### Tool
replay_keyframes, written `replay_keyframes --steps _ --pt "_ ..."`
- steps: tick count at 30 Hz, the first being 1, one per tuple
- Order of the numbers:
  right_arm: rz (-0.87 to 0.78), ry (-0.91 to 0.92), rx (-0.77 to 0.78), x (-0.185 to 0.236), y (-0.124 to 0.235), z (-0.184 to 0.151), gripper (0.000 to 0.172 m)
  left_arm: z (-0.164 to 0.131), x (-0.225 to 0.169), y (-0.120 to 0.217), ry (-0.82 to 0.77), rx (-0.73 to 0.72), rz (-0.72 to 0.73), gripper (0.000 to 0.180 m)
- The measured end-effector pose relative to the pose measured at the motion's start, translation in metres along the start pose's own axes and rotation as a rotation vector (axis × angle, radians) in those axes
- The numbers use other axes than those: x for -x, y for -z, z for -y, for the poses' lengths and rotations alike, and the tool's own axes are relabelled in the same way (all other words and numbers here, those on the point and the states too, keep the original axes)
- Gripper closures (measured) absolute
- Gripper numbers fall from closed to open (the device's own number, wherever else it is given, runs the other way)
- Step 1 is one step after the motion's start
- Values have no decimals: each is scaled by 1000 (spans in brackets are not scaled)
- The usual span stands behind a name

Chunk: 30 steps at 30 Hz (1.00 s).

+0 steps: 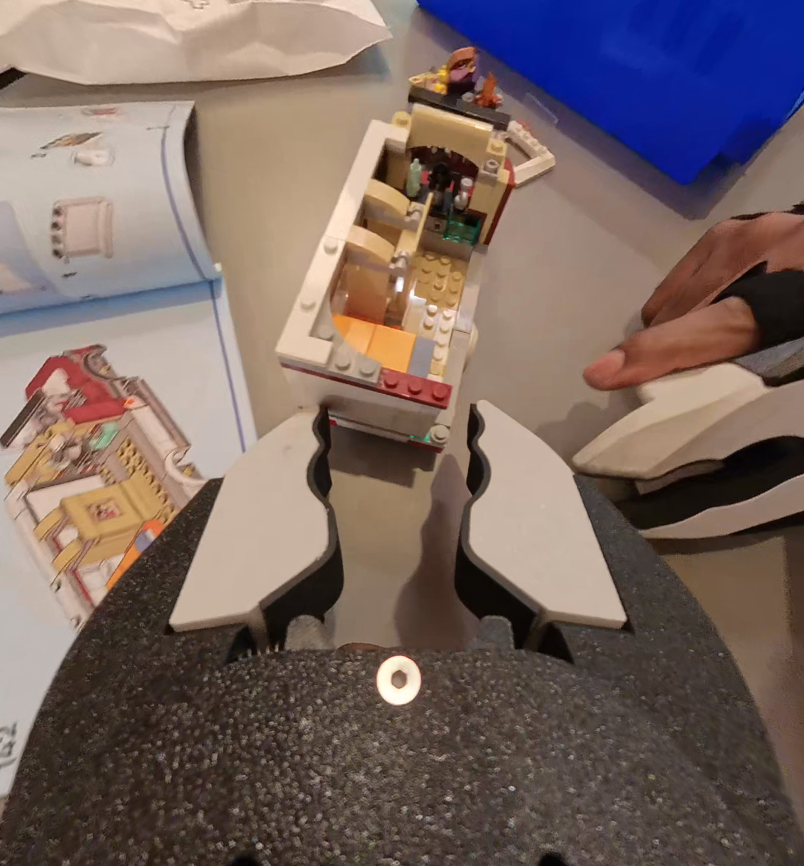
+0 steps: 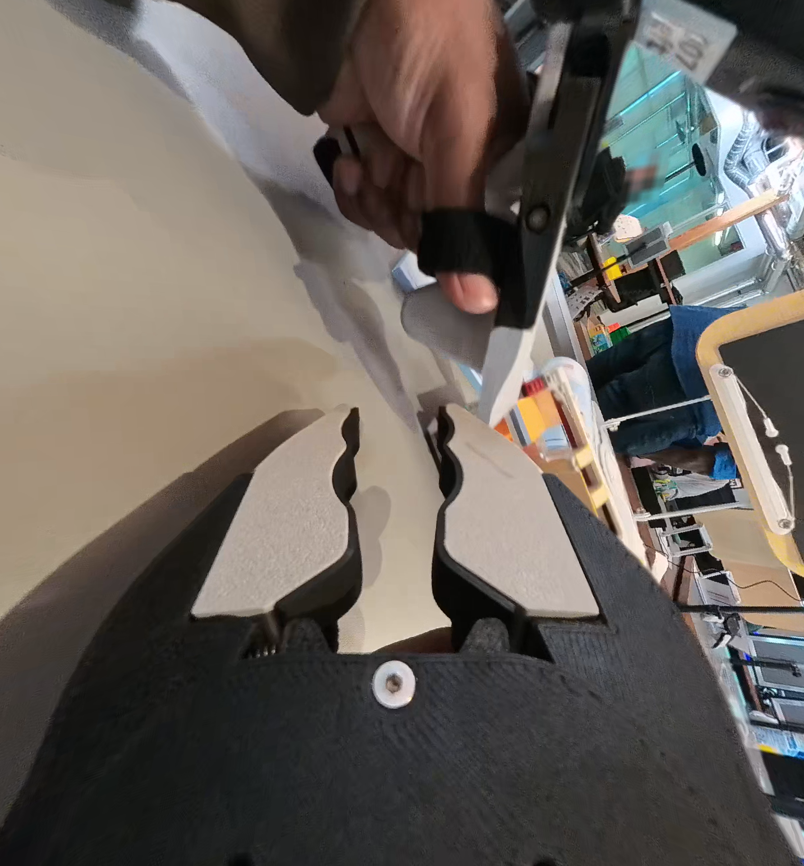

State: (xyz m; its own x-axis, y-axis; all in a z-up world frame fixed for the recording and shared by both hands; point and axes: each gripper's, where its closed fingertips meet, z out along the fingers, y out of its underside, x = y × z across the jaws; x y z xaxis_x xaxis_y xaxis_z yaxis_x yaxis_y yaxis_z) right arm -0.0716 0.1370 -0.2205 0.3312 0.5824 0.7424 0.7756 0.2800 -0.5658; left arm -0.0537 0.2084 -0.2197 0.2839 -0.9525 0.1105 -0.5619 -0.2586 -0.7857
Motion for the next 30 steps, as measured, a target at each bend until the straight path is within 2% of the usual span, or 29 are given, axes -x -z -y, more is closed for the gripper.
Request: replay_keyframes --steps 4,8,11,14,15,17,20,24,30 --pt "-5 20 -7 2 0 2 142 13 -40 -12 -61 -18 -150 137" --pt "4 23 -17 4 1 4 142 14 -24 1 -128 3 -56 132" --pt "5 23 -19 4 -2 7 142 19 18 32 -119 -14 65 130" --pt "-10 31 -19 4 -13 15 141 21 90 63 -167 -1 303 127" --pt "-24 34 -11 3 -19 18 141 16 116 71 -169 11 376 126" --pt "-48 34 5 2 -31 25 141 -4 155 77 -73 37 445 125" --pt "-67 20 28 0 -47 33 140 -23 156 72 86 -39 339 123" --pt "-62 1 35 -3 -60 37 139 -35 147 75 124 -73 271 121" --pt "-34 -22 27 -6 -63 34 138 -32 144 83 147 -110 200 116"
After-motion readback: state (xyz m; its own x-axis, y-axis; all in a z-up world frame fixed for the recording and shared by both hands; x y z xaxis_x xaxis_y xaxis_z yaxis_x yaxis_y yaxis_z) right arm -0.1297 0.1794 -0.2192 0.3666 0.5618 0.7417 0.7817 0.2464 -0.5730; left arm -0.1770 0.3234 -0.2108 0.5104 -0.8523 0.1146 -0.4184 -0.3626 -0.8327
